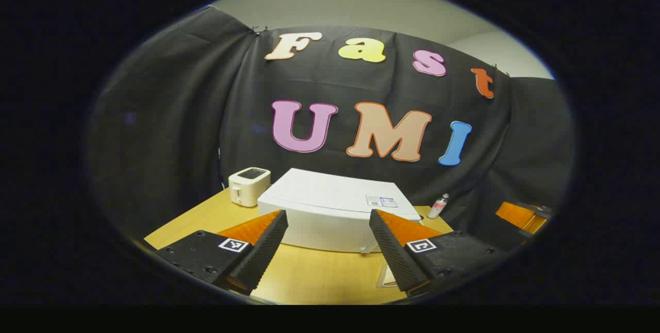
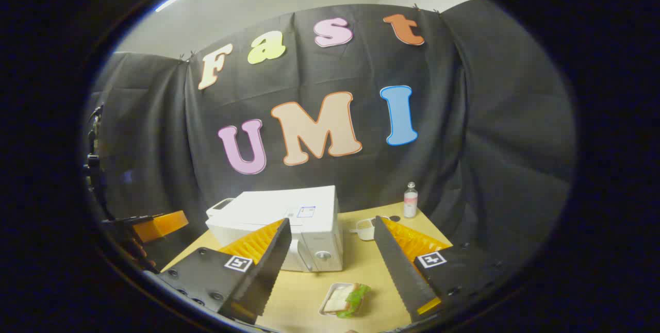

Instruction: Open the microwave oven with the left hand, put the food in, and close the microwave oven.

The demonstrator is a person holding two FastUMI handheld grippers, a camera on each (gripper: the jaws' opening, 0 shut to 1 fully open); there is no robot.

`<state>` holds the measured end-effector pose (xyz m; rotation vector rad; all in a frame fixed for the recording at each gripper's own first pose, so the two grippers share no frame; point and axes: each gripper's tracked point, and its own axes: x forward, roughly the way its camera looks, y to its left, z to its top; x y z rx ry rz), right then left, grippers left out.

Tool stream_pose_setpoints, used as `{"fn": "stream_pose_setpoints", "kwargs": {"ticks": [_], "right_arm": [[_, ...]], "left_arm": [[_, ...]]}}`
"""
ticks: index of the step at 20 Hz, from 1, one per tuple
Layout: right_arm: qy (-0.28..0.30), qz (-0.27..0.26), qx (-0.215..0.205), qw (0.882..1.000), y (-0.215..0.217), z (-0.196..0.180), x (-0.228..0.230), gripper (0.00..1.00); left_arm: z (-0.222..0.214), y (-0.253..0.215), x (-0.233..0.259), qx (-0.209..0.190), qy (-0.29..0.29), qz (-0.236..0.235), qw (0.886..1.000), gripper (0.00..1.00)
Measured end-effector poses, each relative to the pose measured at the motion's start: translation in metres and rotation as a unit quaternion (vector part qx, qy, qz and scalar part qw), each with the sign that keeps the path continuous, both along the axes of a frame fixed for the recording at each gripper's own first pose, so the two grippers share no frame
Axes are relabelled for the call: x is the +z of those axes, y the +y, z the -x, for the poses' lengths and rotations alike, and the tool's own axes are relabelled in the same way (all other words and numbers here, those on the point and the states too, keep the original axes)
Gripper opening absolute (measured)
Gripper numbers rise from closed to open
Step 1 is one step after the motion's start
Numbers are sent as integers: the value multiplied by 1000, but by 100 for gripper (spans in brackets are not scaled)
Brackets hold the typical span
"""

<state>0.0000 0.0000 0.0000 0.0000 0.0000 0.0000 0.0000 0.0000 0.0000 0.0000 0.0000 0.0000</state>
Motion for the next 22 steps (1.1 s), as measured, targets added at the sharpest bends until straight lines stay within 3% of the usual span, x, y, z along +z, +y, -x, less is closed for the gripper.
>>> {"fn": "stream_pose_setpoints", "kwargs": {"ticks": [2, 3, 4, 5, 8, 12, 15, 17, 18, 19, 21, 22], "right_arm": [[1, 1, -2, 1000, -8, -1, 1, 92], [2, 2, -3, 1000, -10, -1, 1, 99], [1, 2, -1, 1000, -11, -2, 3, 99], [0, 2, 2, 1000, -10, -1, 4, 92], [0, 3, 10, 1000, -9, -2, 6, 92], [2, 7, 21, 1000, -4, -3, 3, 92], [3, 10, 26, 1000, -1, -2, 0, 92], [1, 10, 28, 1000, 0, -1, 0, 92], [0, 10, 28, 1000, 0, -1, 0, 92], [0, 9, 27, 1000, -1, 1, -1, 92], [5, 5, 23, 1000, -4, 3, -7, 92], [8, 2, 19, 1000, -7, 5, -11, 92]], "left_arm": [[1, -10, 3, -15, -4, -6, 1000, 92], [2, -15, 5, -24, -10, -6, 1000, 92], [4, -20, 6, -30, -13, -6, 999, 95], [5, -22, 8, -32, -17, -7, 999, 99], [7, -25, 8, -31, -19, -12, 999, 95], [9, -21, 6, -25, -15, -14, 999, 99], [12, -16, 4, -19, -11, -9, 1000, 95], [13, -13, 1, -18, -8, -5, 1000, 99], [12, -13, -5, -17, -2, -5, 1000, 95], [13, -12, -11, -17, 7, -7, 1000, 99], [11, -13, -25, -23, 25, -11, 999, 92], [10, -16, -33, -30, 36, -14, 999, 95]]}}
